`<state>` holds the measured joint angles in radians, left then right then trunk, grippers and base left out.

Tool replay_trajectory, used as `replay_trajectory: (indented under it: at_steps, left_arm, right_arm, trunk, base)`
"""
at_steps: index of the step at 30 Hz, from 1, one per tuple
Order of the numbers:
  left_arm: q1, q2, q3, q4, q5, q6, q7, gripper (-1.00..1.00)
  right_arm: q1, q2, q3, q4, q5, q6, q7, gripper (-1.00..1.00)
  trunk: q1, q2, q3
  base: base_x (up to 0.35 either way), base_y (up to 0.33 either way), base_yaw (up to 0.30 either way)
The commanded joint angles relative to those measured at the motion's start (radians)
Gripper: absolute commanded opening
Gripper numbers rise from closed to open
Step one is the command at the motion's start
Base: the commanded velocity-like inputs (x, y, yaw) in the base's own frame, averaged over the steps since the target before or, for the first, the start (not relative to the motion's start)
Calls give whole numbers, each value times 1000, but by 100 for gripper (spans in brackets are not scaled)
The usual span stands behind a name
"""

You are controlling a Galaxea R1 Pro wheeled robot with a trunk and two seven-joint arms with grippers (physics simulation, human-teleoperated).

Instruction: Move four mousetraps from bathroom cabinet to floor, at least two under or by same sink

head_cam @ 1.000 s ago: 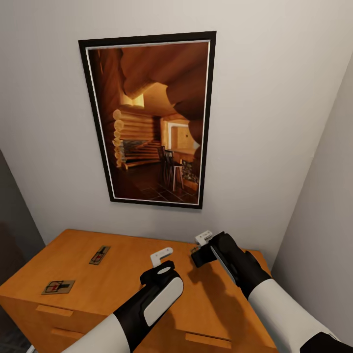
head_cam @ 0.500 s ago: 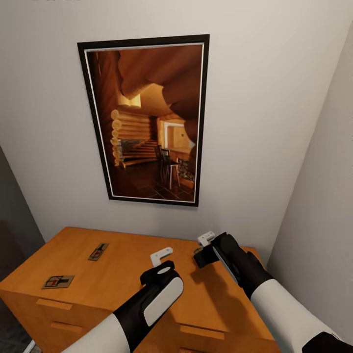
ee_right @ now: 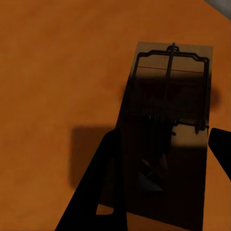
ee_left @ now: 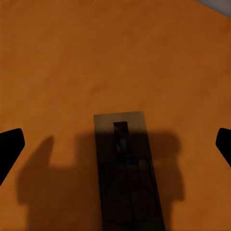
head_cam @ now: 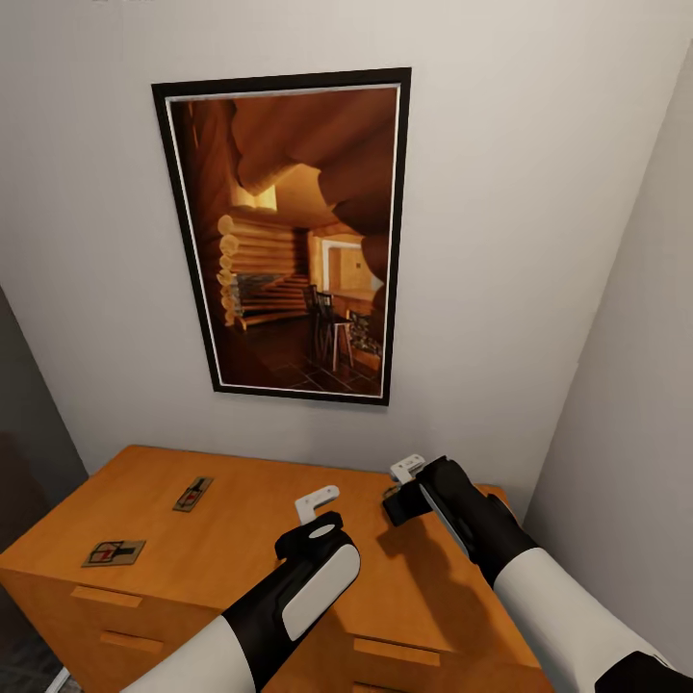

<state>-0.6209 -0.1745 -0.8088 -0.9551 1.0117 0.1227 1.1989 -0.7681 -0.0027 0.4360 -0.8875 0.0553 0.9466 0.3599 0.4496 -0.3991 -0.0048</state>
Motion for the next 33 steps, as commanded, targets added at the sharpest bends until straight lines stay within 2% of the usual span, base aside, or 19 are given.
replay_trajectory:
  at_steps: [1, 25, 33]
  left_arm:
    - [-1, 0, -1, 0, 0, 10, 6, 100]
    - [-1, 0, -1, 2, -1, 2, 6, 100]
    - [-1, 0, -1, 2, -1, 3, 5, 100]
  right_arm:
    - [0, 0, 1, -1, 6, 3, 5, -100]
    - [0, 0, 1, -1, 6, 1, 2, -100]
    - [0, 0, 3, -1, 6, 1, 2, -100]
  trunk:
    - [0, -1, -1]
    - [0, -1, -1]
    - [0, -1, -1]
  base:
    - [0, 0, 0]
    - [-1, 0, 0]
    - [-108, -37, 0]
